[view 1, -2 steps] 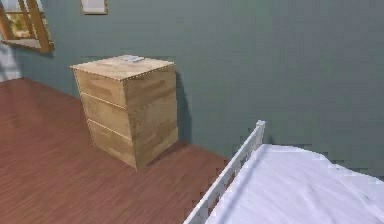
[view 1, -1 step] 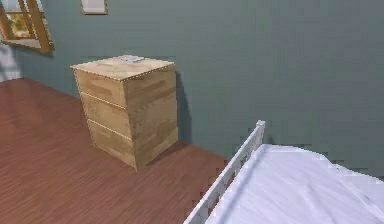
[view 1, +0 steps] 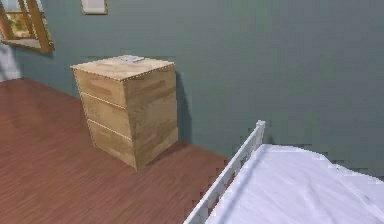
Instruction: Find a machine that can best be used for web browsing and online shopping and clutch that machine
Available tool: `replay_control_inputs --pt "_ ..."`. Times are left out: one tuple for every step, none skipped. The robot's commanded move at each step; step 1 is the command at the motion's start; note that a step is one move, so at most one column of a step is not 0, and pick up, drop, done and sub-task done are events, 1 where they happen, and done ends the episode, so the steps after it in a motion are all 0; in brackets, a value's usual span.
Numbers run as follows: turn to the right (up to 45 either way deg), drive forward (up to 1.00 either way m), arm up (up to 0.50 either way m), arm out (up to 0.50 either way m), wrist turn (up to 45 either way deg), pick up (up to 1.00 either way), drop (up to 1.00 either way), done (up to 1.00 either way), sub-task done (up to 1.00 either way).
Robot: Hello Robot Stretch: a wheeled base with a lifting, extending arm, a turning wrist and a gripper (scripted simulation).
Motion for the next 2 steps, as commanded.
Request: replay_control_inputs --pt "0.0 0.00 0.00 0.00 0.0 1.00 0.00 0.00 0.00" --pt "0.0 0.00 0.10 0.00 0.0 0.00 0.00 0.00 0.00"
